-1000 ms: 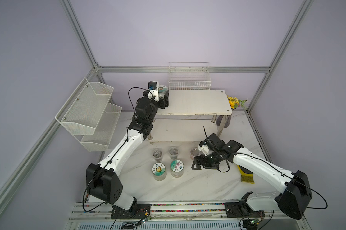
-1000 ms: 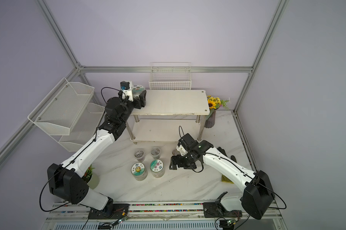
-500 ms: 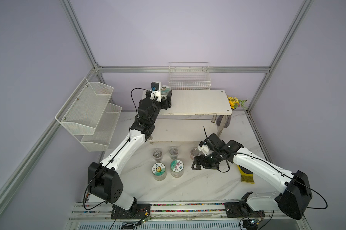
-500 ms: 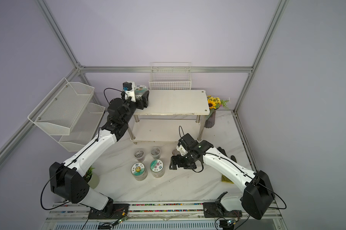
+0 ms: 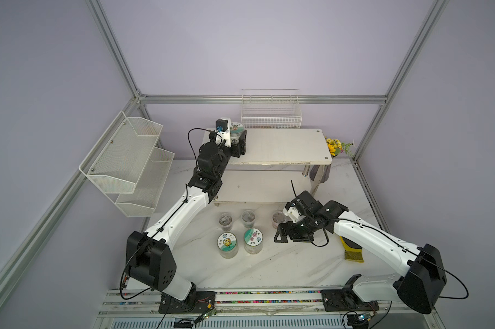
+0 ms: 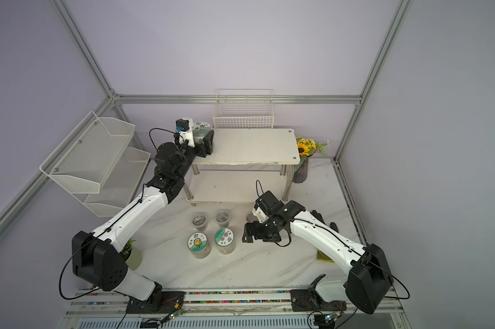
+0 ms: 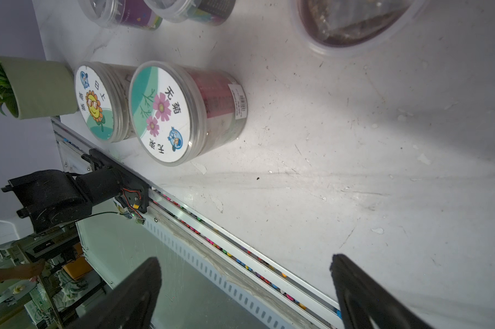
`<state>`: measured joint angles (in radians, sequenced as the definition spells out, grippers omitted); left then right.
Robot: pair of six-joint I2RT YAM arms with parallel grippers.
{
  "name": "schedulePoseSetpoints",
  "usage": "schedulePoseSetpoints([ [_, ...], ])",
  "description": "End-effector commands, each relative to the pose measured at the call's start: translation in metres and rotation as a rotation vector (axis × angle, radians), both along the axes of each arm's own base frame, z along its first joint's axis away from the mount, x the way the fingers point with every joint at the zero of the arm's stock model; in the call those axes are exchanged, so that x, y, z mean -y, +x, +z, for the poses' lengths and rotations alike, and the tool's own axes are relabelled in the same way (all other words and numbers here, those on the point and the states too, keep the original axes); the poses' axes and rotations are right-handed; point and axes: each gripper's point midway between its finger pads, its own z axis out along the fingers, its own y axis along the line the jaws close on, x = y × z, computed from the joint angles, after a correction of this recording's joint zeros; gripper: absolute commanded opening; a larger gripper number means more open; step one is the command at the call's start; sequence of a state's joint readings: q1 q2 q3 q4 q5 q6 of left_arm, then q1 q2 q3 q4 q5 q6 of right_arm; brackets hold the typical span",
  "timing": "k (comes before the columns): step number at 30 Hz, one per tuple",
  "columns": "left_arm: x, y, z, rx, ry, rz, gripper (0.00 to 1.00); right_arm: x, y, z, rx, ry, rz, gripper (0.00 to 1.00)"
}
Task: Place the seed container on the shelf
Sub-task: Place the seed jar on the shelf.
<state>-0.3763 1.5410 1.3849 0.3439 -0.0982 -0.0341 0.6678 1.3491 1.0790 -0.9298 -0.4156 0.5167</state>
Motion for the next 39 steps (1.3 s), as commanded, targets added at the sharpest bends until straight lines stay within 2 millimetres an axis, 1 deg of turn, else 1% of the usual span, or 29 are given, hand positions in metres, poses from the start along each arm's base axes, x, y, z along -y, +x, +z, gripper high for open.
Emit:
schedulePoseSetpoints([
  [1,0.007,-0.003,-0.001,0.011,-0.015,-0.033,0.77,-0.007,0.008,0.009,0.023,0.026,-0.001,0.96],
  [7,0.011,-0.003,-0.007,-0.004,-0.009,-0.044,0.84,-0.009,0.008,0.009,0.018,0.025,0.000,0.96],
  [9,0.012,-0.004,-0.008,-0.006,-0.007,-0.046,0.88,-0.008,0.010,0.010,0.022,0.025,-0.002,0.96],
  [12,0.012,-0.003,-0.010,-0.013,-0.005,-0.048,0.91,-0.009,0.010,0.011,0.024,0.025,-0.003,0.96],
  [14,0.012,-0.004,-0.011,-0.015,-0.004,-0.046,0.95,-0.009,0.011,0.011,0.025,0.025,-0.002,0.96],
  [18,0.013,-0.004,-0.013,-0.019,-0.002,-0.048,1.00,-0.009,0.011,0.011,0.025,0.023,-0.004,0.96],
  [21,0.013,-0.006,-0.011,-0.014,-0.003,-0.048,1.00,-0.009,0.011,0.012,0.026,0.023,-0.004,0.96],
  [29,0.012,-0.020,0.006,0.002,0.007,-0.046,1.00,-0.006,0.011,0.015,0.038,0.021,-0.013,0.96],
  [35,0.003,-0.035,0.012,-0.011,0.030,0.011,1.00,-0.003,0.011,0.022,0.057,0.022,-0.030,0.97],
  [37,0.000,-0.035,0.005,-0.038,0.041,0.030,1.00,-0.002,0.011,0.026,0.064,0.022,-0.034,0.96],
  [38,-0.007,-0.046,0.017,-0.022,0.032,0.040,1.00,-0.002,0.011,0.027,0.067,0.023,-0.035,0.97],
  [39,-0.010,-0.048,0.016,-0.034,0.037,0.050,1.00,-0.001,0.011,0.029,0.071,0.024,-0.039,0.97],
])
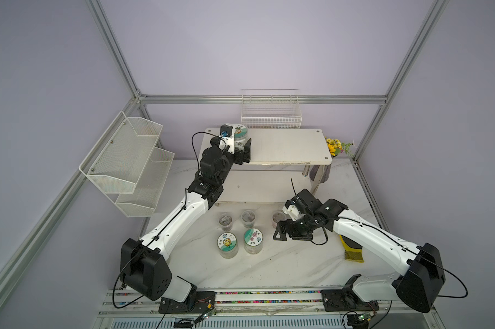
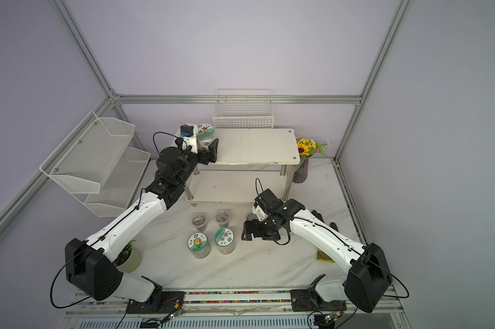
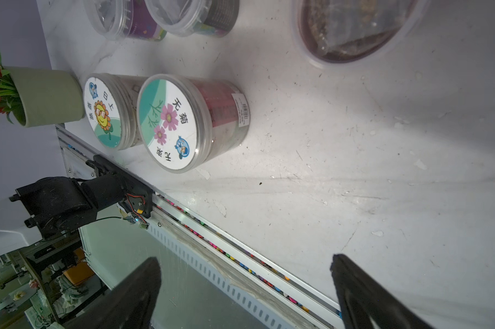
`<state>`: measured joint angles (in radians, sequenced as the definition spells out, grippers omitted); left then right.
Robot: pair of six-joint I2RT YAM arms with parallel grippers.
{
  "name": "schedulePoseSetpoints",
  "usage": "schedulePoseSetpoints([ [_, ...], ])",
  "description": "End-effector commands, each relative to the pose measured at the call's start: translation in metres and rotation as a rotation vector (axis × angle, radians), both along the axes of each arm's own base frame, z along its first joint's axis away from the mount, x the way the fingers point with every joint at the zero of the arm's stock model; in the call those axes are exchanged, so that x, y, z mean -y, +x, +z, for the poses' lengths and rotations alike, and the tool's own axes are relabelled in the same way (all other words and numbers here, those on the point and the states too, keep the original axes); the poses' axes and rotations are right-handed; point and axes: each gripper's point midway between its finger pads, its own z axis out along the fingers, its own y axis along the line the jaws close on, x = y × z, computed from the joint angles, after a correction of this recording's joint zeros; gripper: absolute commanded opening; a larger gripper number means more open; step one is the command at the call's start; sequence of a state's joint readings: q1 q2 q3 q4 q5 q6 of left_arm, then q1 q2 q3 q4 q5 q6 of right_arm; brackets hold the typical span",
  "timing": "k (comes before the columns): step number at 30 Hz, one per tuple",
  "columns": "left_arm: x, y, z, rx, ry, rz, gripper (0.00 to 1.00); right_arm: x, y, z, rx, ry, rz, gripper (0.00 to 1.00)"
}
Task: Place the seed container on the shelf
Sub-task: Place the seed jar on the shelf.
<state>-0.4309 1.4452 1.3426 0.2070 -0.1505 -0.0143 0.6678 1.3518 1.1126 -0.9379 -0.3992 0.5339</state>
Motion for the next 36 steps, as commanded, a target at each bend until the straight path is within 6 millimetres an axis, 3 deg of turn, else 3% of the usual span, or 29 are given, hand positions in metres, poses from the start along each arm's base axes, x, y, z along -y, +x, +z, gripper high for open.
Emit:
schedulePoseSetpoints([
  [1,-0.020,-0.021,0.023,0.031,-0.002,0.059,1.00,0.002,0.004,0.022,0.057,0.020,-0.021,0.97],
  [14,-0.051,-0.067,0.020,-0.031,0.019,0.112,1.00,0.011,0.002,0.037,0.089,0.012,-0.050,0.97],
  [23,-0.074,-0.125,0.001,-0.200,0.026,0.104,0.91,0.017,0.000,0.038,0.095,-0.007,-0.064,0.97],
  [26,-0.082,-0.144,-0.017,-0.293,0.011,0.103,0.89,0.019,0.002,0.036,0.100,-0.020,-0.069,0.97],
  [32,-0.101,-0.173,-0.073,-0.509,0.057,0.158,0.88,0.024,0.005,0.031,0.120,-0.047,-0.082,0.97],
  [36,-0.103,-0.187,-0.109,-0.642,0.041,0.160,0.84,0.025,0.007,0.025,0.136,-0.056,-0.074,0.97],
])
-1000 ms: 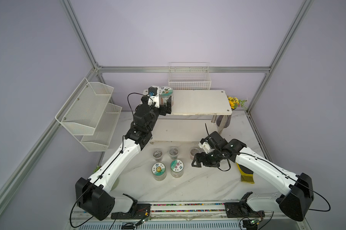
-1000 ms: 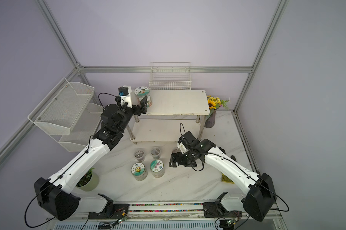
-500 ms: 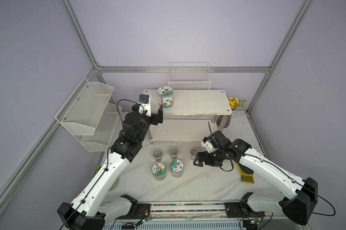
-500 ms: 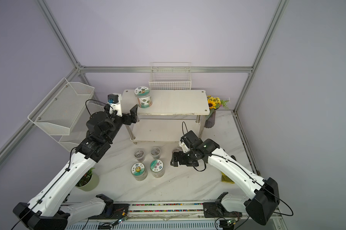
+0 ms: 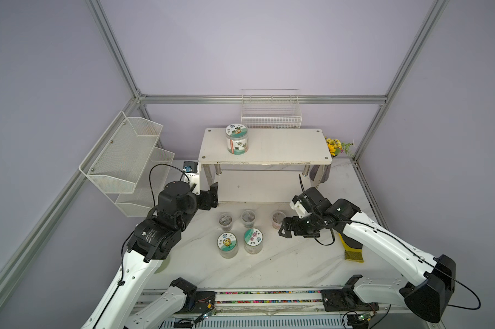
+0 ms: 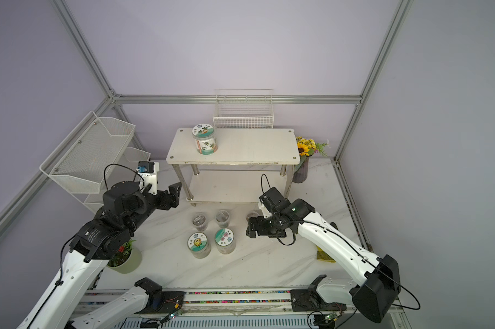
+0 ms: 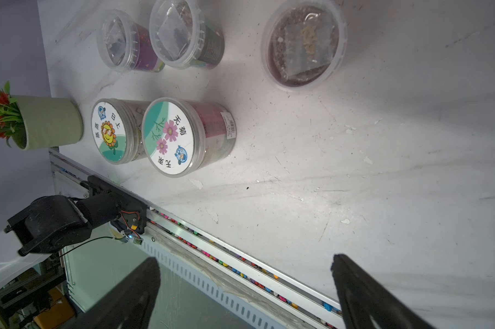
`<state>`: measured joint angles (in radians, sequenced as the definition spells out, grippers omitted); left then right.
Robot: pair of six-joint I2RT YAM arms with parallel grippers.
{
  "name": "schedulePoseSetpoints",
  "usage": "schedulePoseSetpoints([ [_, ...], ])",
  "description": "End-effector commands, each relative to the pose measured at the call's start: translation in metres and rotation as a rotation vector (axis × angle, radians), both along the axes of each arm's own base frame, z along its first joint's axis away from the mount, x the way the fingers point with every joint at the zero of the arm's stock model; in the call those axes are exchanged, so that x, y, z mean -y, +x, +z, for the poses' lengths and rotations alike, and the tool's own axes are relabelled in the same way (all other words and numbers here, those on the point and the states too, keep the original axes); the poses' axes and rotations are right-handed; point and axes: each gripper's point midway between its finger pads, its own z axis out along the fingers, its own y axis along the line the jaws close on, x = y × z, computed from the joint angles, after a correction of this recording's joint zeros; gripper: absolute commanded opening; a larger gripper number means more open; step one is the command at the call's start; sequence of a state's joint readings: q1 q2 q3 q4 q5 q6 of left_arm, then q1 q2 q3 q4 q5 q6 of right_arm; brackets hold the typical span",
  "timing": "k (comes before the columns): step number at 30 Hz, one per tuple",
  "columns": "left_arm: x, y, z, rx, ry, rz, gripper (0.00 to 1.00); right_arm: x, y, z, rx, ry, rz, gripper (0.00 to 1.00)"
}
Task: Place the seed container on the shelf
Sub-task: Place the seed jar on the shelf, then pick up the seed jar at the center of the board.
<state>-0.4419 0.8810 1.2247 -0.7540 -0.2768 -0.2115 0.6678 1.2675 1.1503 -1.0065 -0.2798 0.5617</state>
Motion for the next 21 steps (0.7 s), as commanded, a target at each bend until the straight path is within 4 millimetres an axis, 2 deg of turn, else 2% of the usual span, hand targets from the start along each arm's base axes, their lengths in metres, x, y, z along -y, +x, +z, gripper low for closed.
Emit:
schedulePoseSetpoints([
  [1,-0.004,-0.019,-0.046,-0.185,0.000,0.020,0.83,0.003,0.001,-0.001,0.042,-0.005,0.013,0.97],
  [4,-0.002,-0.025,-0.078,-0.327,0.015,0.020,0.84,0.001,-0.001,-0.003,0.053,0.014,0.037,0.97],
  [9,0.013,-0.040,-0.120,-0.531,0.005,-0.021,0.88,-0.001,-0.002,0.010,0.125,0.083,0.045,0.97],
  [15,0.032,-0.055,-0.150,-0.696,0.053,-0.063,0.93,0.001,-0.003,0.005,0.136,0.090,0.034,0.97],
  [21,0.042,-0.070,-0.173,-0.814,0.141,-0.061,0.99,0.003,-0.003,0.000,0.143,0.086,0.022,0.97],
])
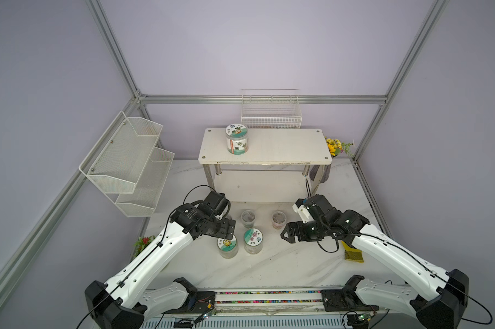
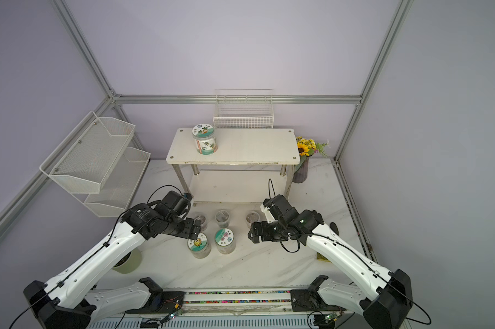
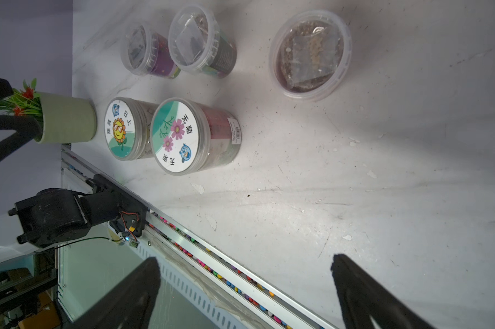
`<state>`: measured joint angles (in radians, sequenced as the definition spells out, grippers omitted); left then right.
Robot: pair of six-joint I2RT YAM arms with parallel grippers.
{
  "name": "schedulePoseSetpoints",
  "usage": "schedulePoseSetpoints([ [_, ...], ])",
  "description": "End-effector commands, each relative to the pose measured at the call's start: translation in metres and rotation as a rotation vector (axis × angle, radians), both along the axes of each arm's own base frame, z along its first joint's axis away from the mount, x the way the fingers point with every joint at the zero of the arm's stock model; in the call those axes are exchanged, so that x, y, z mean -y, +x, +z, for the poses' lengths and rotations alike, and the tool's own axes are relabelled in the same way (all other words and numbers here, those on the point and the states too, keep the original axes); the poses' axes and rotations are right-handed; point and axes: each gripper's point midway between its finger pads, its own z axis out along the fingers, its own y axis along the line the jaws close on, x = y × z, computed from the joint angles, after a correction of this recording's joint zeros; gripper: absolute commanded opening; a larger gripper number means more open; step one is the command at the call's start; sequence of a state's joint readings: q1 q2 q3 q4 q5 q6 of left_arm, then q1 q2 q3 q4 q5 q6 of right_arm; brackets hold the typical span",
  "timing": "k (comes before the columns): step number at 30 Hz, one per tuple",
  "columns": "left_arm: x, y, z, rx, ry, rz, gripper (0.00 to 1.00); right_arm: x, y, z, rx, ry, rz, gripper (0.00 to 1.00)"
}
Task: Place the seed container on the shelf
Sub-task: Pick up the seed jar at the center of the board.
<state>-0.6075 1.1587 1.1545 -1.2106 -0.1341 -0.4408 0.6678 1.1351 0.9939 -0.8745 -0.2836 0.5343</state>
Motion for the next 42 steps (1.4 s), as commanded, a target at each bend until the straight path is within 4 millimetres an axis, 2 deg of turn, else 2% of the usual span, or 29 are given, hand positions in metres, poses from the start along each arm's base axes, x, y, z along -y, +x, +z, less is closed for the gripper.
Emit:
schedulePoseSetpoints([
  [1,0.001,-0.011,-0.002,-0.044,0.009,0.031,0.99,-0.001,0.005,0.006,0.046,0.020,-0.008,0.97],
  [9,0.002,-0.024,-0.023,-0.144,0.075,0.017,1.00,0.003,0.004,0.005,0.053,0.016,-0.021,0.97],
  [22,0.015,-0.025,-0.060,-0.242,0.111,-0.006,1.00,0.007,0.005,0.008,0.081,0.011,-0.031,0.97],
  [31,0.026,-0.025,-0.069,-0.254,0.101,-0.025,1.00,0.006,0.006,0.007,0.076,0.009,-0.028,0.97],
  [42,0.022,-0.020,-0.078,-0.250,0.150,-0.024,1.00,0.008,0.004,0.008,0.075,0.004,-0.030,0.97],
])
